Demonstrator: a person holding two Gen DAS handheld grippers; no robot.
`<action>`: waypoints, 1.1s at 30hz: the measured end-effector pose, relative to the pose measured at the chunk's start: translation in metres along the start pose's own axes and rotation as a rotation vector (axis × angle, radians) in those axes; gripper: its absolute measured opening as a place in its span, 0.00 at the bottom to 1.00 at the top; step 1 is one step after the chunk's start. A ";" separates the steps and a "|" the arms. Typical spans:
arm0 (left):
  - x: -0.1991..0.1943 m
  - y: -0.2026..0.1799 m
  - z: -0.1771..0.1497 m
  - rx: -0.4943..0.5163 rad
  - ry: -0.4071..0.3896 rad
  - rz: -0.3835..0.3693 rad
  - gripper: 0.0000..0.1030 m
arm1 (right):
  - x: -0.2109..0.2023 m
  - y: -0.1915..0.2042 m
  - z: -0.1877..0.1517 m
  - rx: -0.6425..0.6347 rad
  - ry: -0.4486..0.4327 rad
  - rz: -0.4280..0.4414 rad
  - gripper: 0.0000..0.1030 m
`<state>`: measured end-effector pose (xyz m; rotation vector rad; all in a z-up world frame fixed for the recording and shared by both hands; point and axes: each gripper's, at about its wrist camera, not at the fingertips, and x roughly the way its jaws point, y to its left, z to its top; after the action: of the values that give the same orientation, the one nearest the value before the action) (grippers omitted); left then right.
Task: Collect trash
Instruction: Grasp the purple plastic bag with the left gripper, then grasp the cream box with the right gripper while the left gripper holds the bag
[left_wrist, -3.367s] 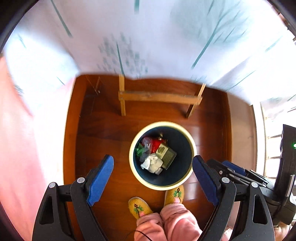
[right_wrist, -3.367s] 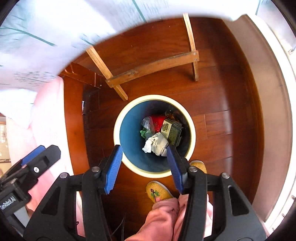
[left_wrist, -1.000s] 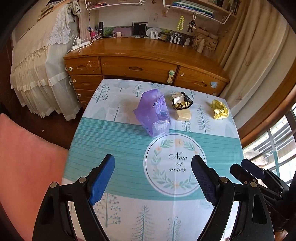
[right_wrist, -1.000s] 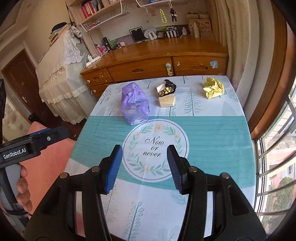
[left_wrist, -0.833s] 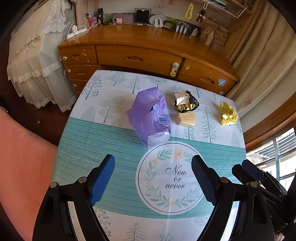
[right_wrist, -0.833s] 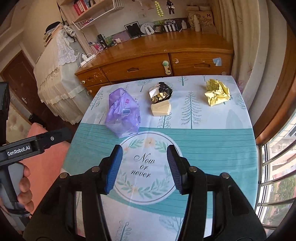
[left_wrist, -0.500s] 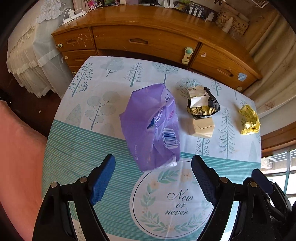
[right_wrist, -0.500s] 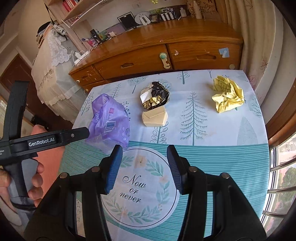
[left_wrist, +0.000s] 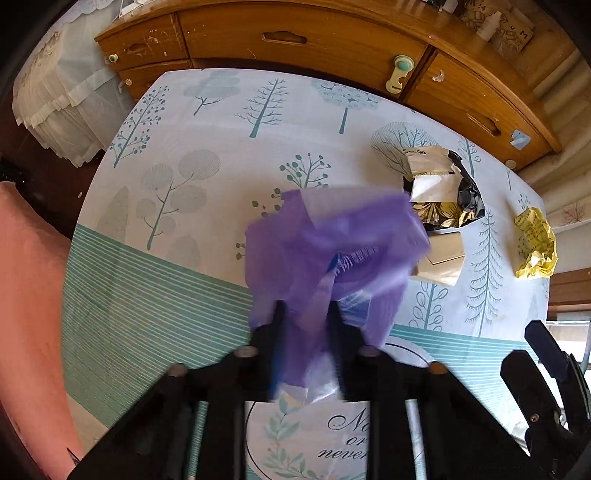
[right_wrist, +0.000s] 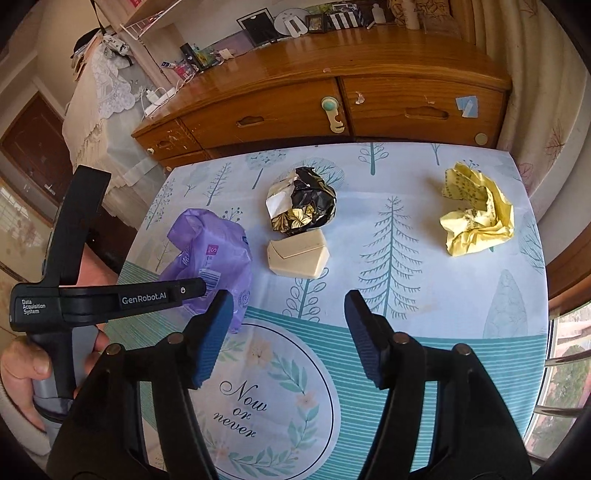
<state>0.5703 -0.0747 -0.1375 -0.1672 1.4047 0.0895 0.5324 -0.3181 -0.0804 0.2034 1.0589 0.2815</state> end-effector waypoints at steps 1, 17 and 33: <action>-0.001 0.003 -0.001 -0.008 -0.004 0.003 0.05 | 0.007 0.002 0.002 -0.012 0.006 -0.004 0.63; -0.018 0.048 -0.011 -0.062 -0.050 0.036 0.04 | 0.122 0.018 0.022 -0.140 0.092 -0.128 0.69; -0.022 0.047 -0.014 -0.035 -0.086 0.045 0.04 | 0.125 0.030 0.010 -0.210 0.097 -0.194 0.57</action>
<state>0.5451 -0.0304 -0.1215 -0.1589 1.3222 0.1572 0.5952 -0.2498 -0.1703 -0.1020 1.1283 0.2273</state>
